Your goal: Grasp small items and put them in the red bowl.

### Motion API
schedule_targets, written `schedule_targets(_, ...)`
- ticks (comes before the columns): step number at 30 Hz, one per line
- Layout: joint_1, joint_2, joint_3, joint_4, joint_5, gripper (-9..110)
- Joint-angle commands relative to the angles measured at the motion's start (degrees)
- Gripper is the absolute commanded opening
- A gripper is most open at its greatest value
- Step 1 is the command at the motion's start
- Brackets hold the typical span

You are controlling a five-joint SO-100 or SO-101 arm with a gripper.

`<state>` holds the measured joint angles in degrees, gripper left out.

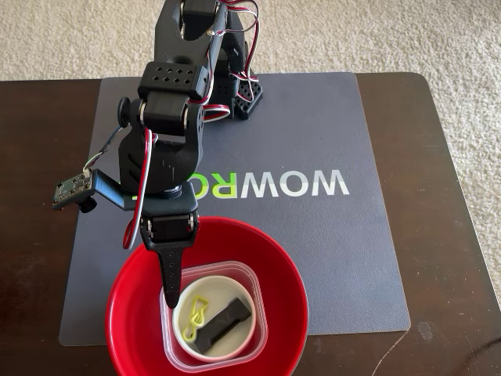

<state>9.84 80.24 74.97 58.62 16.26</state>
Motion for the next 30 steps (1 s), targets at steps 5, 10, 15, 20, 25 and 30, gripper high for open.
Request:
schedule_targets(5,-2.0,34.8,16.3,6.9,-10.5,7)
schedule_targets(10,-6.2,53.3,39.2,7.1,-0.6,0)
schedule_targets(15,-6.6,60.7,51.7,6.7,0.4,0)
schedule_targets(20,-8.0,72.3,70.0,-1.8,-4.6,0)
schedule_targets(25,-7.3,86.4,83.8,-4.1,-7.5,0)
schedule_targets(30,-4.2,103.8,94.9,0.0,-4.3,0)
